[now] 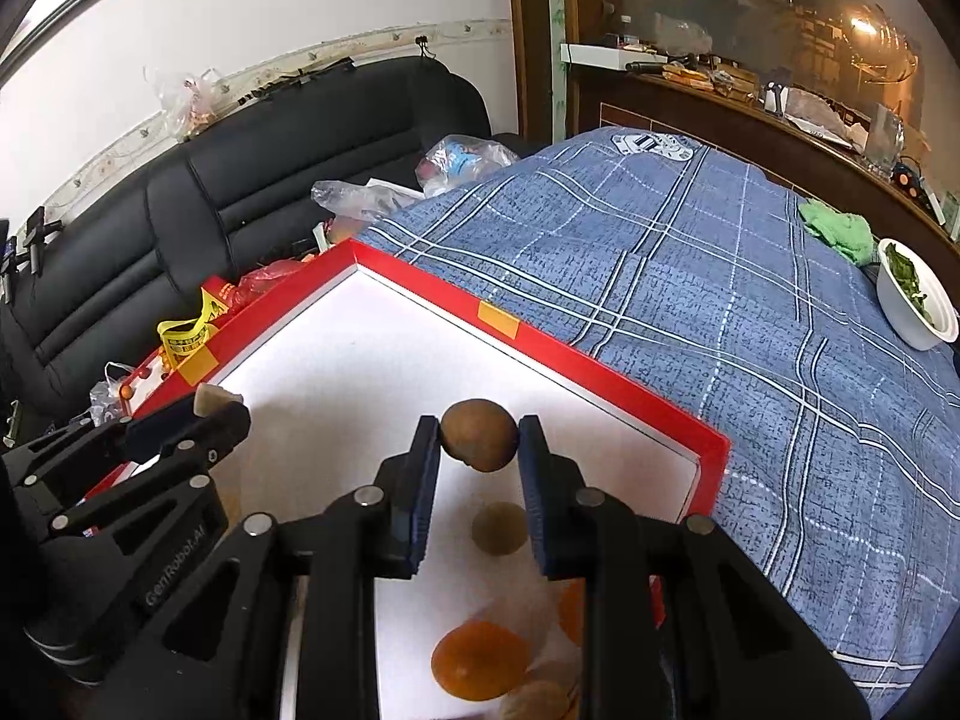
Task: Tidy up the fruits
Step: 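Hold the brown fruit and beige cube above the tray's white floor, then open the left gripper to drop the cube while the right releases the fruit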
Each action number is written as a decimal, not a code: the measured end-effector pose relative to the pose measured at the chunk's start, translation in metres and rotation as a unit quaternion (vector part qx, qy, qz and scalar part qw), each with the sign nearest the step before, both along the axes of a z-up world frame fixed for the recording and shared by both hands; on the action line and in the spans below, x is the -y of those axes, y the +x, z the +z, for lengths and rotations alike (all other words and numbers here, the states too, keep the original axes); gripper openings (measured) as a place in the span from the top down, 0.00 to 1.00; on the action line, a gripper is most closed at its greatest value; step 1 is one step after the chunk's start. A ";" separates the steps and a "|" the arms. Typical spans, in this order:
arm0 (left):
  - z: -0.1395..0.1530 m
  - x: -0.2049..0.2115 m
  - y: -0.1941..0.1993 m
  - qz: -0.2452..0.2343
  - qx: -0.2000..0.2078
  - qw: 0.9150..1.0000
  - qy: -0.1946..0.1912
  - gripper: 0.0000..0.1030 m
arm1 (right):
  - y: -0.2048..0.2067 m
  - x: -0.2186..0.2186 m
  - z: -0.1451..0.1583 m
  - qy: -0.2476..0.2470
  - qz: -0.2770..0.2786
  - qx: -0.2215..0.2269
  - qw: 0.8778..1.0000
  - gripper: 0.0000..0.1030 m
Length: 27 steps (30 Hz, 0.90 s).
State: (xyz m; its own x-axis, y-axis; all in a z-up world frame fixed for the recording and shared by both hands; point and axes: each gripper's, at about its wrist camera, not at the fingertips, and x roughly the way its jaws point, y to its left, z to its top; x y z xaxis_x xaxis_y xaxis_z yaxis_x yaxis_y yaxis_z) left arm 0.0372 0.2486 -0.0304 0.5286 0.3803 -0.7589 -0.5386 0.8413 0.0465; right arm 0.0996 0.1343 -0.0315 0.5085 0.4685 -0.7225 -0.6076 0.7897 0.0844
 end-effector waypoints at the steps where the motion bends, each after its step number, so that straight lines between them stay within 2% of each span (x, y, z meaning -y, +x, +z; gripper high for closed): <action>1: 0.000 0.000 0.000 0.000 0.000 1.000 0.001 0.78 | 0.001 0.000 -0.001 -0.001 0.000 -0.001 1.000 0.72; 23: 0.001 -0.008 0.004 0.016 -0.003 1.000 0.001 0.78 | 0.006 -0.015 -0.011 -0.016 0.008 -0.014 1.000 0.72; 26: 0.000 -0.009 0.006 0.016 -0.009 1.000 -0.001 0.77 | 0.007 -0.017 -0.013 -0.021 0.012 -0.018 1.000 0.72; 27: -0.002 -0.008 0.007 0.013 -0.018 1.000 -0.001 0.72 | 0.008 -0.018 -0.014 -0.023 0.013 -0.020 0.999 0.72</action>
